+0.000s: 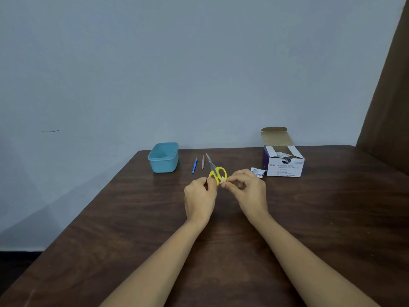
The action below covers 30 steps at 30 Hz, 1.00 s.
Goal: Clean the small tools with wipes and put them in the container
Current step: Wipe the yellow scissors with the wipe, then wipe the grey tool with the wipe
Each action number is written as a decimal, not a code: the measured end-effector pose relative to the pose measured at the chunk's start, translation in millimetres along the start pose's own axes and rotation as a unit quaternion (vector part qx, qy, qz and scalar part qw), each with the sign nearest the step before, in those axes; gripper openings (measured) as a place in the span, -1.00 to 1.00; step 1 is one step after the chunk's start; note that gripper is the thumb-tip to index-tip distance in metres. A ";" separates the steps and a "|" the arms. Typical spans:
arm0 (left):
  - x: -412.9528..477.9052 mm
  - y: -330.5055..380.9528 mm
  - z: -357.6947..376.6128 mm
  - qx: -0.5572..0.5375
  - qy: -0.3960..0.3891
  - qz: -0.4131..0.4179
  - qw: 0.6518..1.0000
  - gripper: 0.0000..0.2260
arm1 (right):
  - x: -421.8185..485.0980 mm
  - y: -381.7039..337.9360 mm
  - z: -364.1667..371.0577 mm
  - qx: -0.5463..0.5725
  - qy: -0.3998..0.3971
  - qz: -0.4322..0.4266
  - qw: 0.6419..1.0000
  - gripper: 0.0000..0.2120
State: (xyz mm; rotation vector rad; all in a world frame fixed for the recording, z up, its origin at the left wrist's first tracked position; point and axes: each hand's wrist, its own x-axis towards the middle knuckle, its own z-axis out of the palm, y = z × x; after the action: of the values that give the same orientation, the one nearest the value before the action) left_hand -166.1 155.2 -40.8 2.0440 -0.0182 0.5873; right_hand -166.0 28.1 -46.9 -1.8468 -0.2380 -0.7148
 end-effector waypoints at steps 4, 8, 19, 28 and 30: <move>8.1 0.9 -9.4 0.043 -0.001 0.008 0.999 -0.67 | 1.0 5.4 -1.6 -0.035 0.030 0.032 0.998 -0.91; 26.3 2.1 -31.0 0.127 -0.017 0.015 0.992 -0.70 | 2.4 6.5 -4.5 -0.013 0.038 0.082 0.996 -0.90; 114.9 -17.2 -102.2 0.310 0.007 -0.030 0.950 -0.76 | 26.4 5.7 17.0 0.059 0.013 0.188 0.980 -0.91; 178.7 -17.8 -125.4 0.455 -0.043 -0.048 0.888 -0.82 | 63.5 4.0 64.8 0.073 0.000 0.215 0.974 -0.90; 188.9 -17.9 -122.8 0.486 -0.062 -0.035 0.871 -0.83 | 65.5 9.3 73.8 0.071 0.012 0.219 0.973 -0.90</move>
State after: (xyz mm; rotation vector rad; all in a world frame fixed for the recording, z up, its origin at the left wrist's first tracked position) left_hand -43.7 307.2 73.2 3.0435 0.3408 0.4495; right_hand -82.7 80.1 -33.3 -1.6724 0.1320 -0.3997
